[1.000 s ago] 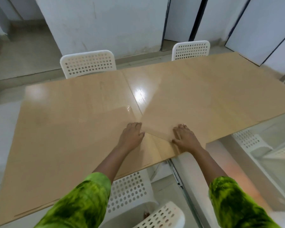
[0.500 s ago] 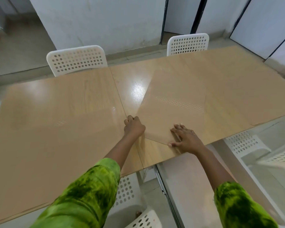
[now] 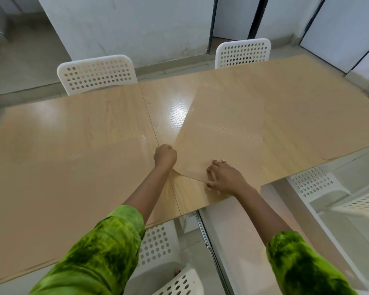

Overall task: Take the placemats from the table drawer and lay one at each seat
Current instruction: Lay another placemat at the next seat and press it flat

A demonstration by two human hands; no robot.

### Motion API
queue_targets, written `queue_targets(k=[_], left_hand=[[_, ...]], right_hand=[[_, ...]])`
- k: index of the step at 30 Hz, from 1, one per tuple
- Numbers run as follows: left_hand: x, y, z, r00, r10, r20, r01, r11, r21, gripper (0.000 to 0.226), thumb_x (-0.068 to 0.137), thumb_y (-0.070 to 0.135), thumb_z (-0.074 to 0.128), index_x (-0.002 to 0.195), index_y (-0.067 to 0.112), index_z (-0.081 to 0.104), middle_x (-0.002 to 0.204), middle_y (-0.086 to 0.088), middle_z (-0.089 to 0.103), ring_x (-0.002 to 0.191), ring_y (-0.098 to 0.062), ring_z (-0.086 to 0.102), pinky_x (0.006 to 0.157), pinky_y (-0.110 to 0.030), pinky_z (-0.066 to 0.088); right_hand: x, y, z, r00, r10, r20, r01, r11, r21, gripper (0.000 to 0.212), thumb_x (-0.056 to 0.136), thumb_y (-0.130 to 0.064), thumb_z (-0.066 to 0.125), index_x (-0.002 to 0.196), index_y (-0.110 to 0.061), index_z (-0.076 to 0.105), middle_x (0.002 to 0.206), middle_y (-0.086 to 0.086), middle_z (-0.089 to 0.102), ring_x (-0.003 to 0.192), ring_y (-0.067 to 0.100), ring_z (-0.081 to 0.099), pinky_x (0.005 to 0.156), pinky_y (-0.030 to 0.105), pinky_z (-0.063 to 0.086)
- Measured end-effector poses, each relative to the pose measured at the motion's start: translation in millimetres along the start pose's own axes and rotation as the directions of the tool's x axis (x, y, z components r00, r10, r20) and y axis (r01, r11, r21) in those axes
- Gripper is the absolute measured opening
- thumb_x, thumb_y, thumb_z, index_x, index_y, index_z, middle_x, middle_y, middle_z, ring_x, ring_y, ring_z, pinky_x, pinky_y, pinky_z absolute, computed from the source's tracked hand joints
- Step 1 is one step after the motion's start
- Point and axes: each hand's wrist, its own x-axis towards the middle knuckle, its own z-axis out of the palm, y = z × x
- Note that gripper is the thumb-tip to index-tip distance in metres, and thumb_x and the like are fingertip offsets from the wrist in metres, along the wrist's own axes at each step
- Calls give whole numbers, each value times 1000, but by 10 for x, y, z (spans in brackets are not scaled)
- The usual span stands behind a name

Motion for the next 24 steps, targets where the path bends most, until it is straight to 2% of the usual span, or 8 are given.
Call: queue_targets(k=[2, 4, 8, 11, 13, 17, 21, 24], left_hand=[[-21, 40, -45, 999, -12, 51, 23, 972, -233, 23, 84, -1, 39, 94, 8, 58, 86, -10, 52, 67, -16, 54, 57, -18, 45], [-88, 85, -100, 983, -70, 170, 131, 915, -381, 12, 87, 2, 46, 82, 5, 56, 75, -10, 50, 55, -15, 49, 39, -12, 38], [-209, 110, -117, 858, 15, 513, 218, 894, -391, 29, 87, 29, 61, 109, 10, 61, 88, -3, 63, 83, -21, 60, 70, -28, 50], [-327, 81, 79, 782, 83, 618, 284, 835, -471, 23, 87, 20, 62, 108, 13, 60, 96, -4, 66, 92, -22, 62, 82, -35, 53], [-368, 66, 293, 805, 57, 590, 324, 791, -518, 12, 88, 11, 59, 101, 12, 60, 99, -7, 65, 95, -25, 61, 86, -40, 51], [-369, 109, 540, 964, -91, 252, 234, 742, -628, 28, 86, -8, 41, 88, 16, 56, 86, -7, 56, 73, -24, 53, 60, -30, 43], [-351, 50, 317, 966, 15, 257, 188, 639, -746, 41, 83, -10, 41, 109, 15, 62, 100, -7, 67, 91, -24, 59, 77, -36, 46], [-245, -55, -19, 972, 37, 231, 175, 543, -821, 29, 83, -9, 47, 89, 11, 66, 77, -2, 74, 82, -23, 65, 75, -38, 51]], right_hand=[[9, -26, -14, 1000, 10, 3, -10, 1000, 2, 59, 85, -47, 56, 134, -18, 44, 156, 6, 23, 145, 30, 16, 111, 41, 29], [14, -72, -11, 1000, 24, -5, -25, 1000, -7, 61, 84, -52, 55, 133, -17, 45, 154, 8, 28, 144, 33, 19, 108, 43, 33], [14, -149, 21, 998, 43, -35, -44, 999, -28, 61, 81, -52, 57, 129, -16, 48, 145, 11, 39, 139, 35, 28, 102, 43, 39], [7, -103, -28, 996, 59, -62, -51, 991, 122, 46, 85, -36, 56, 126, -16, 52, 134, 7, 52, 130, 30, 42, 95, 35, 40], [2, -32, -105, 993, 93, -72, -67, 949, 307, 40, 88, -26, 53, 126, -15, 54, 130, 5, 57, 122, 24, 50, 94, 30, 39], [-28, 112, -235, 977, 200, -78, -89, 706, 703, 36, 90, -7, 48, 125, -8, 56, 134, 8, 55, 123, 22, 49, 97, 28, 37], [-63, 227, -354, 942, 296, -155, -52, 587, 808, 35, 90, -3, 46, 123, -7, 58, 131, 7, 56, 115, 18, 52, 89, 26, 38], [-29, 249, -435, 946, 282, -160, -35, 581, 813, 36, 89, -1, 45, 120, -8, 59, 123, 5, 57, 105, 14, 51, 83, 25, 38]])
